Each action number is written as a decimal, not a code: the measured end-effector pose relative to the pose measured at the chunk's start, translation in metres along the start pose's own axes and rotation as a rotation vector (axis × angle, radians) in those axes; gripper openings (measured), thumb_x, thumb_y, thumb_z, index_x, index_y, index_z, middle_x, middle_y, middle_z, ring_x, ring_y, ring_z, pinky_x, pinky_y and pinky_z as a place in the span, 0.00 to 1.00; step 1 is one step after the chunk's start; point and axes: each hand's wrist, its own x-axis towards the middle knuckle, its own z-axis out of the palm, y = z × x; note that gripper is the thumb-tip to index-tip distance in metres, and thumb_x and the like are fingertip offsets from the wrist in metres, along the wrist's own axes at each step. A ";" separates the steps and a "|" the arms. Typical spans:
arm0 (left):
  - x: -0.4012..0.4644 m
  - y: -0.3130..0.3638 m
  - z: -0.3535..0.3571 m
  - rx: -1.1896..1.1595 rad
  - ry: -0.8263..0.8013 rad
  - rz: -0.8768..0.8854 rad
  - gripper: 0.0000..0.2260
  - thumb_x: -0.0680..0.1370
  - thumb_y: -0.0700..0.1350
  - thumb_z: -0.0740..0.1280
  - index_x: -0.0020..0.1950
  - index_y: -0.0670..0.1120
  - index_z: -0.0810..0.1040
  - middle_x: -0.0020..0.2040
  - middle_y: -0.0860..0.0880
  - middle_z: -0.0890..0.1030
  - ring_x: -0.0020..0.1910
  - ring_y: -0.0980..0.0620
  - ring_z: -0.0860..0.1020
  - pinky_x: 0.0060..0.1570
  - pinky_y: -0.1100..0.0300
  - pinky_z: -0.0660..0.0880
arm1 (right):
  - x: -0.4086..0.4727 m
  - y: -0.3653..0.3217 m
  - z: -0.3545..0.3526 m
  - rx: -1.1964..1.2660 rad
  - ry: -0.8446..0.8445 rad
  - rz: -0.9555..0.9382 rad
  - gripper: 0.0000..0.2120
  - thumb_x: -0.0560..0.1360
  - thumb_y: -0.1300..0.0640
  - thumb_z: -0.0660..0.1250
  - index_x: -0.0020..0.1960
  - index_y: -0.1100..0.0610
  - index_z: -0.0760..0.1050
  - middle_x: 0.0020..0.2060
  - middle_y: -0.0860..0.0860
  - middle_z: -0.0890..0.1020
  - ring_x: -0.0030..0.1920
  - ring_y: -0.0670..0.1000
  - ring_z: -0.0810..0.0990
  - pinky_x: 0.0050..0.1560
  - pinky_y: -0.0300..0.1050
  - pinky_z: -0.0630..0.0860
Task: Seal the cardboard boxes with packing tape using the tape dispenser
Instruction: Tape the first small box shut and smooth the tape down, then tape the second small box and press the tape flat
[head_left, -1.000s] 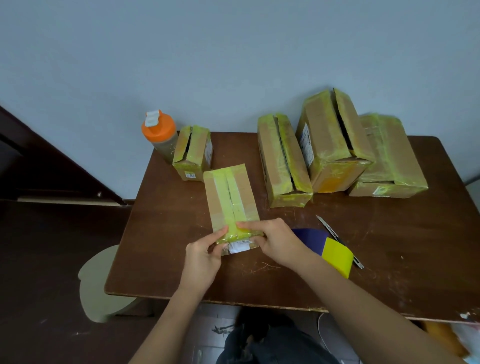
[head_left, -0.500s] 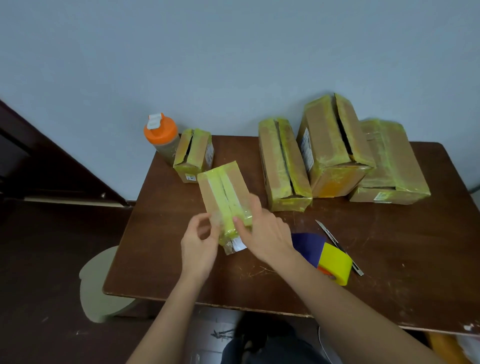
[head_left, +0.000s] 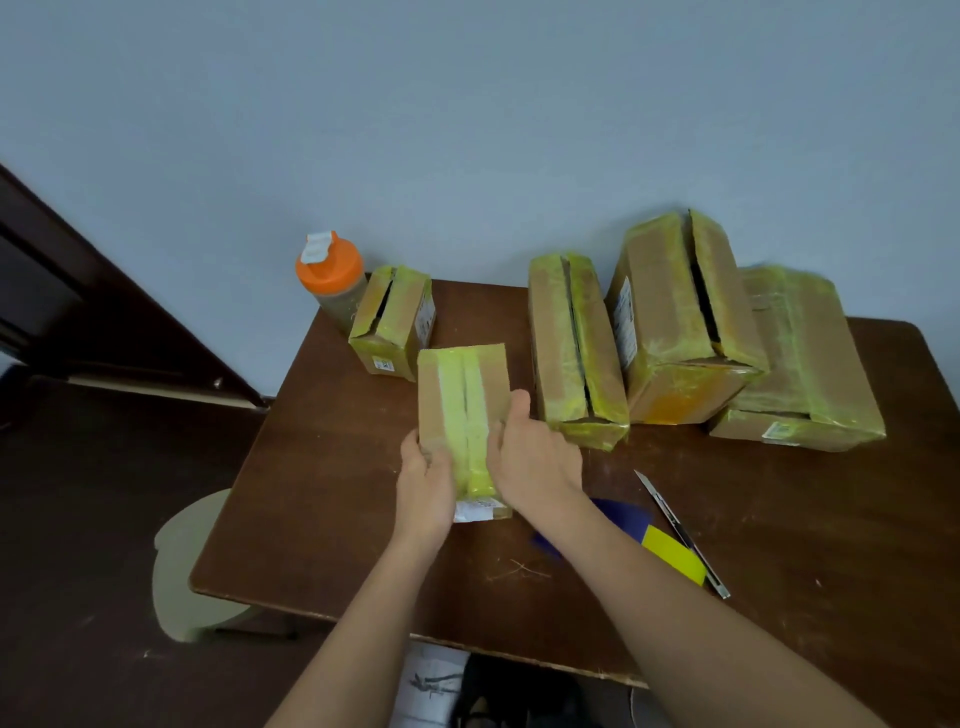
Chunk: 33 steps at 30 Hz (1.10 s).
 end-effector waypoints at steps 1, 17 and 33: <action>0.003 0.003 0.000 -0.005 0.004 -0.003 0.22 0.83 0.51 0.53 0.76 0.48 0.60 0.66 0.48 0.73 0.63 0.47 0.73 0.60 0.53 0.70 | 0.004 -0.003 -0.001 0.023 0.016 0.012 0.22 0.82 0.46 0.52 0.72 0.55 0.54 0.50 0.55 0.79 0.48 0.60 0.81 0.42 0.51 0.73; 0.049 0.018 -0.017 0.048 -0.056 0.184 0.15 0.84 0.49 0.51 0.48 0.50 0.76 0.45 0.48 0.80 0.47 0.49 0.79 0.44 0.58 0.74 | 0.015 -0.025 -0.011 0.579 -0.141 0.197 0.42 0.80 0.48 0.61 0.77 0.43 0.30 0.40 0.48 0.77 0.37 0.50 0.79 0.41 0.46 0.77; 0.146 0.065 0.001 0.080 -0.299 0.081 0.13 0.81 0.54 0.59 0.54 0.47 0.77 0.51 0.47 0.81 0.53 0.50 0.79 0.58 0.48 0.77 | 0.110 -0.036 -0.020 0.433 0.007 0.227 0.27 0.81 0.56 0.59 0.79 0.52 0.57 0.63 0.55 0.76 0.55 0.54 0.78 0.53 0.46 0.75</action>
